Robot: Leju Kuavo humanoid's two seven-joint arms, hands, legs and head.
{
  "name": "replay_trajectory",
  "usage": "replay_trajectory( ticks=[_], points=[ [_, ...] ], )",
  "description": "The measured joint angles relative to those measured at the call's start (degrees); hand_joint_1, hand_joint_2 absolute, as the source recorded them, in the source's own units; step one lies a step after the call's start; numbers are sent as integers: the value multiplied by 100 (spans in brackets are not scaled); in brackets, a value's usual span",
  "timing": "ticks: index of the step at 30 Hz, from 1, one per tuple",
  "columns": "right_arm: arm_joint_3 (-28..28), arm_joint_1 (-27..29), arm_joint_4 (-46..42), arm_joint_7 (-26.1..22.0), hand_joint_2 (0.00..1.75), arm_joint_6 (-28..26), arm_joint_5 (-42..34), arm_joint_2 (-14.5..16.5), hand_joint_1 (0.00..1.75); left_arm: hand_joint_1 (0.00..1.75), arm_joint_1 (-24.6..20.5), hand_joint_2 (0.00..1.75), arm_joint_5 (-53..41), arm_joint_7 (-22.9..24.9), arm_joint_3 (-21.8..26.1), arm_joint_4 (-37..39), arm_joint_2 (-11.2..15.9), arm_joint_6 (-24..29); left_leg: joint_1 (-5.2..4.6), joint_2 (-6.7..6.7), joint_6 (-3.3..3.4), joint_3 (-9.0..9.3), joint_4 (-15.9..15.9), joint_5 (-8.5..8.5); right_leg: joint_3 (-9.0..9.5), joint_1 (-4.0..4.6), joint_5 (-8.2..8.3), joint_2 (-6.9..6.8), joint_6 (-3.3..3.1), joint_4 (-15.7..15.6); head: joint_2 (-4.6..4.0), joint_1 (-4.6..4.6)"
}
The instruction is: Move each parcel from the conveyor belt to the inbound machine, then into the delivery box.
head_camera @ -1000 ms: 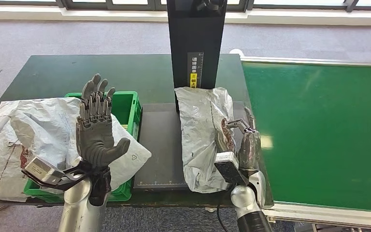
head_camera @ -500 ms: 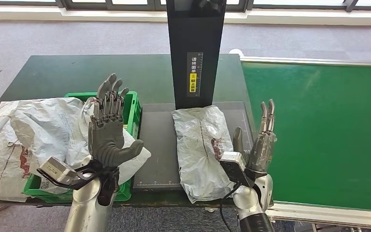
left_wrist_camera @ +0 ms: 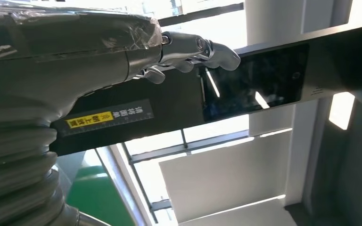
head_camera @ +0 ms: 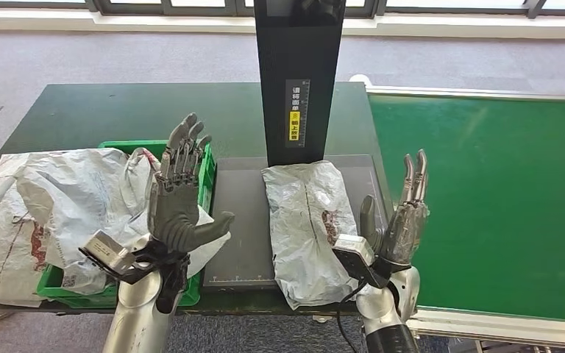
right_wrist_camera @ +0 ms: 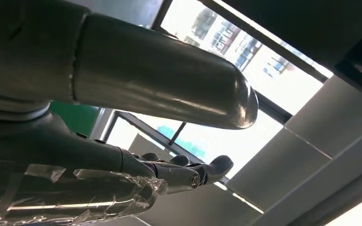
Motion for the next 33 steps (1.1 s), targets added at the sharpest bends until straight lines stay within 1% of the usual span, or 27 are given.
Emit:
replay_trajectory(
  ticks=[4, 6, 8, 10, 13, 15, 18, 21, 30, 33],
  points=[
    [-18, 29, -148, -40, 0, -53, 67, 1, 0, 0, -35, 175, -150, 90, -96, 131, -2, 73, -2, 2, 0, 3, 2, 0, -3, 0, 1, 2, 0, -1, 1, 0],
    [-101, 98, -483, -46, 0, -59, 233, 4, 0, 0, -105, 175, -664, 371, -200, 354, -14, 364, -8, -6, 2, 4, 6, 2, -9, -4, 1, -8, 3, -2, 1, -1],
    [-286, 227, -1283, -54, 0, -71, 400, 7, 0, 0, -297, 175, -1408, 778, -455, 921, -46, 979, -13, -28, 6, 2, 8, 4, -1, -8, -1, -35, 7, -3, 0, 0],
    [-465, 342, -2111, -56, 0, -82, 468, 6, 0, 0, -514, 175, -1752, 1002, -793, 1589, -79, 1526, -13, -30, 10, -1, 8, 2, 8, -10, 0, -41, 10, -3, 0, 2],
    [-625, 453, -2891, -51, 0, -82, 482, 4, 0, 0, -816, 175, -1772, 1113, -1193, 2329, -144, 1909, -15, 10, 19, 3, 9, -7, -2, -22, 9, 0, 16, -3, -1, -1],
    [-703, 506, -3285, -51, 0, -80, 476, 4, 0, 0, -1057, 175, -1752, 1215, -1423, 2806, -219, 2123, -19, 14, 22, 4, 9, -8, -2, -27, 10, 4, 21, -3, -1, 1],
    [-769, 558, -3690, -50, 0, -78, 458, 3, 0, 0, -1283, 175, -1728, 1288, -1706, 3321, -297, 2244, -20, 18, 23, 6, 9, -9, 0, -29, 10, 6, 21, -3, 0, 2],
    [-835, 594, -3936, -38, 0, -73, 452, 2, 0, 0, -1420, 175, -1726, 1303, -1855, 3635, -350, 2271, -20, 19, 24, 6, 9, -9, 0, -29, 10, 7, 21, -3, 1, 2],
    [-855, 627, -4206, -29, 0, -72, 449, -9, 0, 0, -1564, 175, -1716, 1308, -1998, 4002, -415, 2280, -20, 18, 23, 7, 8, -9, -1, -28, 10, 9, 21, -3, 0, 1],
    [-911, 637, -4240, -30, 0, -72, 418, -9, 0, 0, -1664, 175, -1578, 1451, -2113, 4185, -432, 2415, -20, 16, 24, 6, 8, -8, 1, -29, 9, 8, 22, -3, -1, 2]
  ],
)
